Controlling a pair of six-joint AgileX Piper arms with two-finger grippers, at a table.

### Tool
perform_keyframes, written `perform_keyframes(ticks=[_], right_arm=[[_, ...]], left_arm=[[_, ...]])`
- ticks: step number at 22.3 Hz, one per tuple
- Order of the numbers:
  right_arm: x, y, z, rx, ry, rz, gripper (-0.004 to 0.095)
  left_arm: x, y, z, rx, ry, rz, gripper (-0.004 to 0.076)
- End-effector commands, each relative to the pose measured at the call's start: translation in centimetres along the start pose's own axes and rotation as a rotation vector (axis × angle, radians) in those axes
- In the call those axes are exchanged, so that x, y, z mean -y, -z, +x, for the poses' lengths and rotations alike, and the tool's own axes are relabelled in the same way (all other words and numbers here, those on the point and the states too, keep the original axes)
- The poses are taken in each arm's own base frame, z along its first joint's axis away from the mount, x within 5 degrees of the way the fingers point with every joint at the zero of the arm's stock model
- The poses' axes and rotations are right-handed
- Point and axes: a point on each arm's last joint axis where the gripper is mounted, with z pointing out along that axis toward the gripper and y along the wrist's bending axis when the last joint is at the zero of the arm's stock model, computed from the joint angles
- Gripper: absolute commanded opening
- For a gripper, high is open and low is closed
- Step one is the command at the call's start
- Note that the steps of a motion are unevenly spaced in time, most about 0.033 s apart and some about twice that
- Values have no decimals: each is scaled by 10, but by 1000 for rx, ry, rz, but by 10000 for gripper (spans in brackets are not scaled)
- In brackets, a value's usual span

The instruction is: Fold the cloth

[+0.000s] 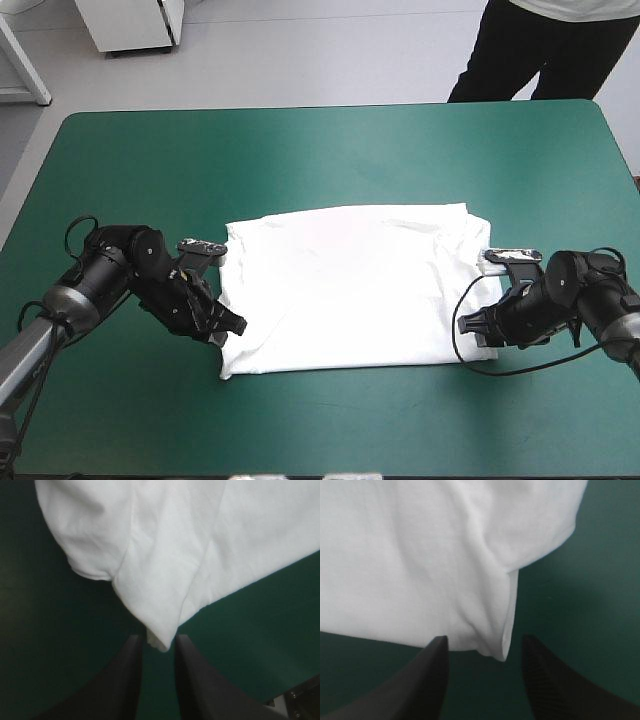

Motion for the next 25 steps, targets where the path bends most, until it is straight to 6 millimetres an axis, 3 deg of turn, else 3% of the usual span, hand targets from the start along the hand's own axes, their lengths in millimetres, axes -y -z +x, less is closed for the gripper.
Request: perform_keyframes(ticks=[1,4,6,7,9,10,13,18,25], right_arm=[[-5,20,2,70,21,-14,664],[-8,45,-1,159,41,5,671],[-9,68,-7,239,35,41,671],[-10,85,-14,297,45,61,671],[-13,105,-22,375,42,70,671],[-14,114,-27,407,45,69,671],[-16,127,-32,454,49,71,671],[-15,128,-32,454,54,86,662],[-14,128,-33,463,60,104,662]], left_arm=[[9,21,13,12,0,27,280],[16,50,21,132,-10,18,329],[22,85,19,290,-11,-21,333],[24,108,13,405,-20,-61,333],[24,135,-1,568,-37,-118,333],[22,137,-10,591,-43,-149,333],[10,117,-34,514,-39,-210,362],[-6,61,-81,386,-7,-200,376],[-18,22,-100,268,21,-199,376]])
